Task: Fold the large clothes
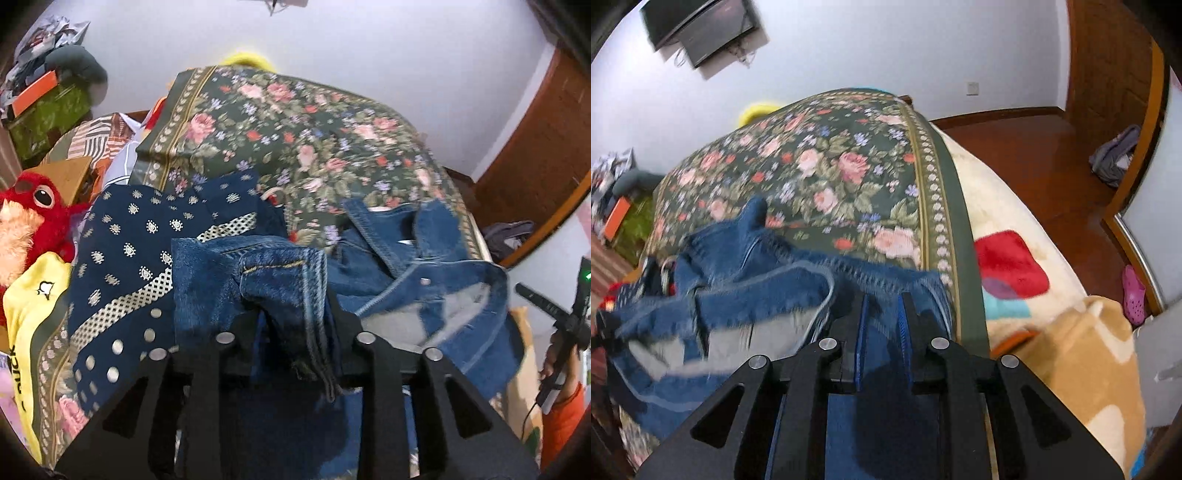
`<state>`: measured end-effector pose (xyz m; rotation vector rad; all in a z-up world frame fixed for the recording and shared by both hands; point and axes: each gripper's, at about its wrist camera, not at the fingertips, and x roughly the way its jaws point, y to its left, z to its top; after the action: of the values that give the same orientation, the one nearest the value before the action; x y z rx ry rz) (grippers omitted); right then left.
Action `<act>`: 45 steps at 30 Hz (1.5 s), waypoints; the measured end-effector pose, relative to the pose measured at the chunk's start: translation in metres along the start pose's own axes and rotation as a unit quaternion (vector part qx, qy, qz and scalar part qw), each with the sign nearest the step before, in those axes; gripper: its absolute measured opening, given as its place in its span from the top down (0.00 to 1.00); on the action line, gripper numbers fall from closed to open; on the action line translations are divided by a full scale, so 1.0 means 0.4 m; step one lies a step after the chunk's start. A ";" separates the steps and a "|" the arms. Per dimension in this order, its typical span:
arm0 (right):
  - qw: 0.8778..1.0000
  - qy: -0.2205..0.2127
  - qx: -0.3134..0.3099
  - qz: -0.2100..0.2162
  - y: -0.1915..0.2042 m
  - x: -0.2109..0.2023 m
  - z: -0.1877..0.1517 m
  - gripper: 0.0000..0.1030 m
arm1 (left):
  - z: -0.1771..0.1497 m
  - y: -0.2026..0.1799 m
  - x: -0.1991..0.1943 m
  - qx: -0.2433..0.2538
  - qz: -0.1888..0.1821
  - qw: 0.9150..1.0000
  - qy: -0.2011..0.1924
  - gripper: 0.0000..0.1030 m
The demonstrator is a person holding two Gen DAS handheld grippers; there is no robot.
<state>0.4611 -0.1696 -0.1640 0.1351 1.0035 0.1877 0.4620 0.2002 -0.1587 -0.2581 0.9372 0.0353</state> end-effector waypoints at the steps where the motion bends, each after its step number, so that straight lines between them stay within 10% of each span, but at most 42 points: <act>1: 1.000 0.003 -0.010 0.005 0.008 -0.012 -0.011 0.83 | -0.001 -0.003 -0.019 0.001 -0.004 1.000 -0.003 0.66; 5: 0.998 0.009 -0.051 0.025 0.053 -0.046 -0.052 0.58 | -0.007 -0.004 -0.086 -0.007 -0.003 1.000 -0.023 0.54; 10: 0.992 0.019 -0.120 0.041 0.134 -0.073 -0.112 0.53 | -0.027 0.004 -0.164 -0.015 0.015 0.997 -0.076 0.32; 24: 0.979 0.081 -0.172 0.072 0.266 0.062 -0.181 0.44 | -0.229 -0.137 0.067 0.123 0.044 0.990 0.058 0.32; 36: 0.993 0.051 -0.097 0.035 0.254 0.170 -0.010 0.44 | -0.020 -0.141 0.178 0.107 0.128 0.986 -0.016 0.32; 45: 0.998 0.014 -0.061 -0.003 0.225 0.134 0.019 0.44 | 0.037 -0.129 0.173 0.040 0.092 0.995 -0.025 0.32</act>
<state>0.4869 -0.0704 -0.1862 0.0180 1.0168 0.2463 0.5220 0.1482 -0.1954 -0.0964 0.9088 0.1727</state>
